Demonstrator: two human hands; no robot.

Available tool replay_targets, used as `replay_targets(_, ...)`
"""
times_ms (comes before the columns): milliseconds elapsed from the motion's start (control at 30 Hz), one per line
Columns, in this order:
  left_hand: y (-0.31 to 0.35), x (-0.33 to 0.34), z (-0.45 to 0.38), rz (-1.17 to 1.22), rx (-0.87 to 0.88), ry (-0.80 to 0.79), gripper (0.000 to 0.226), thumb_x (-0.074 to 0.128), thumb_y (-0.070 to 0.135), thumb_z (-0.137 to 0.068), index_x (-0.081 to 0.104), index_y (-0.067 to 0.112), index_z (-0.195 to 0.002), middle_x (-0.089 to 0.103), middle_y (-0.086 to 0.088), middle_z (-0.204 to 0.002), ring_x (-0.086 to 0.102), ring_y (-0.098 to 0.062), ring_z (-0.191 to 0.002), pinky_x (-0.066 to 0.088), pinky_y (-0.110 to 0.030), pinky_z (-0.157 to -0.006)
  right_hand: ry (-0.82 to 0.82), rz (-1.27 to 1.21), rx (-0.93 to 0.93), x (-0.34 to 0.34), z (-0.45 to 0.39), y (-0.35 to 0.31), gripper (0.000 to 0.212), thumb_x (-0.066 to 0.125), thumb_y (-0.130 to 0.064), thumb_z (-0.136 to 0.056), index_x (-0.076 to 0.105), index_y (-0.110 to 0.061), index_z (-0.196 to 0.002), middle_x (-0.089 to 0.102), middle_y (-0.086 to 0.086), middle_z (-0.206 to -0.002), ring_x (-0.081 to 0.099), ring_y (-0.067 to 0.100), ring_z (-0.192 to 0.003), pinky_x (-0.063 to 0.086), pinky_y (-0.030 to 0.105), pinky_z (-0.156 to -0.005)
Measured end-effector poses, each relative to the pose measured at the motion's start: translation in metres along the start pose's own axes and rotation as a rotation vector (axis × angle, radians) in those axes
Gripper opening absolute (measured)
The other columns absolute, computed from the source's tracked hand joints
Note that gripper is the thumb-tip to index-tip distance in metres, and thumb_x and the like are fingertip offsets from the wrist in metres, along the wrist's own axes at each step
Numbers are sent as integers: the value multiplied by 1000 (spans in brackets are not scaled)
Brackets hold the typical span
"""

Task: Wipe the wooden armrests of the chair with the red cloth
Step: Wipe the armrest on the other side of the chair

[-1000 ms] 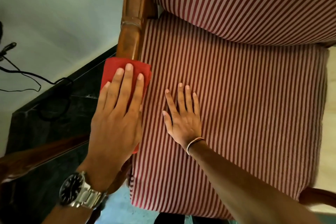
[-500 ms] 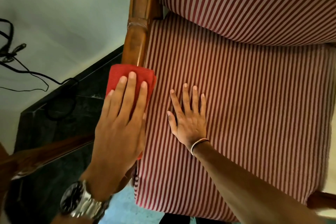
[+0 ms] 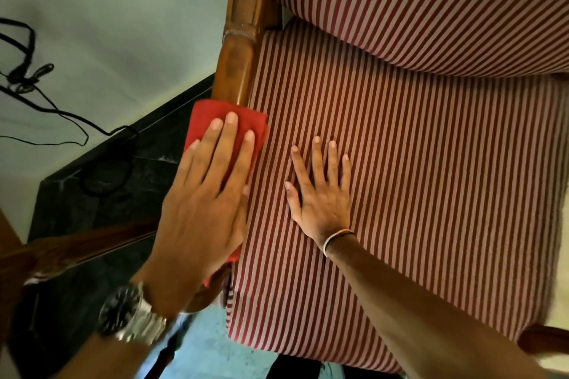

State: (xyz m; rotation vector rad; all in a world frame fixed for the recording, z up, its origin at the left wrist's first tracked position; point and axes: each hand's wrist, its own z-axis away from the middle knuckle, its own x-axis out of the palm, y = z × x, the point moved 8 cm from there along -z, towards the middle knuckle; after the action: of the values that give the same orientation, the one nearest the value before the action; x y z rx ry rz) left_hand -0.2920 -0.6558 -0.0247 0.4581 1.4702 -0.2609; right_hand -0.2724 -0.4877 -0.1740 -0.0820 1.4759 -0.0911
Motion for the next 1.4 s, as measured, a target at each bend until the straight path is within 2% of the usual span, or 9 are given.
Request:
replay_targets(200, -9, -8, -63, -31, -23, 28, 66, 36, 31, -106, 12, 9, -164, 8, -19, -173, 7, -33, -161, 12, -51, -130, 33, 0, -12, 0, 0, 0, 66, 25, -57, -105, 13, -31, -165, 9, 14, -174, 8, 39, -161, 13, 63, -128)
replay_targets(400, 3, -2, -7, -30, -27, -30, 68, 38, 32, -105, 12, 9, -164, 6, -17, -173, 5, -31, -161, 10, -50, -130, -28, -32, -13, -3, 0, -1, 66, 24, -58, -105, 12, -32, -165, 8, 13, -175, 5, 38, -162, 13, 63, -128)
replay_targets(533, 2, -11, 11, 284, -95, -32, 66, 33, 39, -106, 11, 16, -164, 1, -5, -174, 1, -20, -162, 8, -45, -130, -107, -162, 52, -25, -1, -6, 65, 25, -60, -105, 18, -33, -164, 7, 10, -175, 3, 34, -162, 7, 60, -130)
replay_targets(633, -27, -23, 23, 529, -387, 125, 62, 31, 48, -106, 20, 25, -162, 23, -8, -168, 32, -16, -148, 30, -40, -116, -53, -719, 220, -58, -7, -16, 67, 34, -61, -103, 32, -26, -160, 38, 8, -166, 35, 24, -154, 30, 46, -125)
replay_targets(767, -48, -18, 55, 479, -581, 127, 64, 32, 64, -100, 52, 14, -135, 66, -11, -115, 67, -24, -98, 56, -42, -86, -171, -1490, 348, -84, -23, -57, 63, 63, -47, -98, 45, -17, -150, 67, 4, -131, 68, -2, -99, 57, 10, -74)
replay_targets(933, -37, -19, 64, 330, -661, 107, 57, 32, 67, -100, 49, 13, -94, 62, -8, -75, 65, -32, -64, 59, -50, -62, -198, -1694, 424, -97, -41, -70, 37, 81, -19, -88, 70, 0, -117, 77, 14, -115, 77, 25, -105, 65, 38, -91)
replay_targets(1167, 17, -34, 35, 376, -553, 202, 41, 48, 52, -102, 53, 11, -102, 58, -1, -70, 60, -21, -55, 53, -37, -53, -40, -1677, 472, -116, -29, -4, 30, 81, -12, -87, 70, 4, -109, 76, 25, -111, 75, 38, -104, 62, 54, -94)
replay_targets(1300, 92, -34, 7, 487, -487, 231, 33, 51, 45, -104, 52, 15, -92, 55, 3, -67, 56, -10, -54, 43, -23, -49, 148, -1681, 468, -149, -16, 76, 24, 84, -5, -82, 68, -1, -100, 73, 23, -97, 70, 30, -88, 62, 54, -91)
replay_targets(1400, 153, -33, -7, 584, -453, 250, 30, 53, 39, -104, 51, 14, -88, 48, 11, -62, 50, -2, -50, 42, -14, -49, 271, -1651, 436, -180, -3, 142, 33, 86, 4, -75, 64, -2, -99, 69, 14, -92, 66, 18, -81, 61, 34, -79)
